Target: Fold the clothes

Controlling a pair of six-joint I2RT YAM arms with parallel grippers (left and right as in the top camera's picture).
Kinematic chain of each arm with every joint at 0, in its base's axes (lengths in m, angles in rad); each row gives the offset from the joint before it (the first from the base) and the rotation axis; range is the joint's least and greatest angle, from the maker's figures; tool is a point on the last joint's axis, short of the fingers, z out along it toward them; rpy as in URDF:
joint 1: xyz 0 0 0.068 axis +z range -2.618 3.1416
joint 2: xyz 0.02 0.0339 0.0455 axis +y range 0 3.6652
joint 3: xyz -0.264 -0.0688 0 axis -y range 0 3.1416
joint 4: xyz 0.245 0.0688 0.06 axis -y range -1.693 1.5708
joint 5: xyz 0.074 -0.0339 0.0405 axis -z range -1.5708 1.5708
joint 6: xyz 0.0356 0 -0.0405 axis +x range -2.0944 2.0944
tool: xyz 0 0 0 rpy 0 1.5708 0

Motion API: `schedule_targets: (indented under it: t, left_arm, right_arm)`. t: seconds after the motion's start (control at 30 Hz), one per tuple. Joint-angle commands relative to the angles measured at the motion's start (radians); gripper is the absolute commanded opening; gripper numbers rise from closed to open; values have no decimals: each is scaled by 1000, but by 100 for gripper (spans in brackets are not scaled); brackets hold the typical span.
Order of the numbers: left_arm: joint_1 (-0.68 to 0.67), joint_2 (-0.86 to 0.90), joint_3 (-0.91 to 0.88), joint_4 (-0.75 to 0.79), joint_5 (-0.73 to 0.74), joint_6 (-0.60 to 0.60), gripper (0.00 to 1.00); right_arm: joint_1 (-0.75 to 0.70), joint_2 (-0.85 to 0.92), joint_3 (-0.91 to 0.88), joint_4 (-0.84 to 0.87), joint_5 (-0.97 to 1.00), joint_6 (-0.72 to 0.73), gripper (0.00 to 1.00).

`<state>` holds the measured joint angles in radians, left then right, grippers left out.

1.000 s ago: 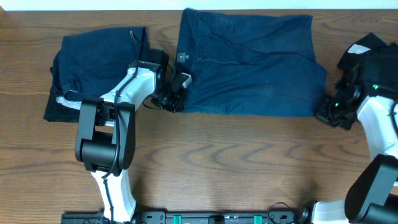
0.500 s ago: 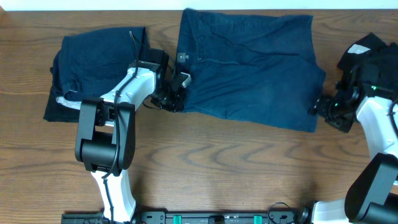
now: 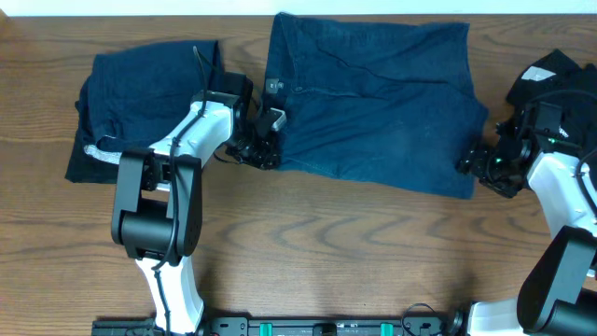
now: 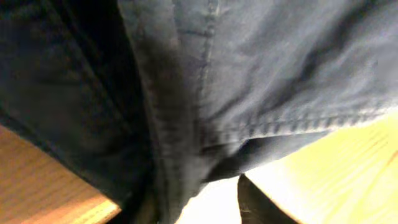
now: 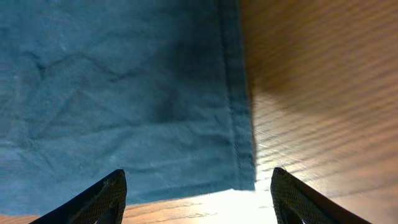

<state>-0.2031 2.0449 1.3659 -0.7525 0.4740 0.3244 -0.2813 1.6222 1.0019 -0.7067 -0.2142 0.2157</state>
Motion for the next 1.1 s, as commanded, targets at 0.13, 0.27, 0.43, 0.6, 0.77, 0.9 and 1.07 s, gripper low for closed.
schedule_targets:
  t: [0.13,0.27,0.43,0.6,0.77,0.9,1.07]
  left_arm:
    - [7,-20,-2,-6,19,-10,56]
    - [7,-20,-2,-5,61,-9,62]
    - [7,-20,-2,0,61,-9,65]
    - [7,-20,-2,13,61,-27,64]
    - [7,-20,0,19,61,-31,34]
    - [7,-20,0,9,60,-31,23]
    - [7,-20,0,7,58,-33,11]
  right_arm:
    - [37,1,-14,15,-37,-30,72]
    - [63,1,-34,16,-37,-30,71]
    - [126,1,-40,32,-37,-134,73]
    - [203,1,-40,68,-37,-200,75]
    - [235,1,-40,90,-18,-210,76]
    - [236,1,-46,83,-18,-200,73]
    - [236,1,-122,149,17,-194,63]
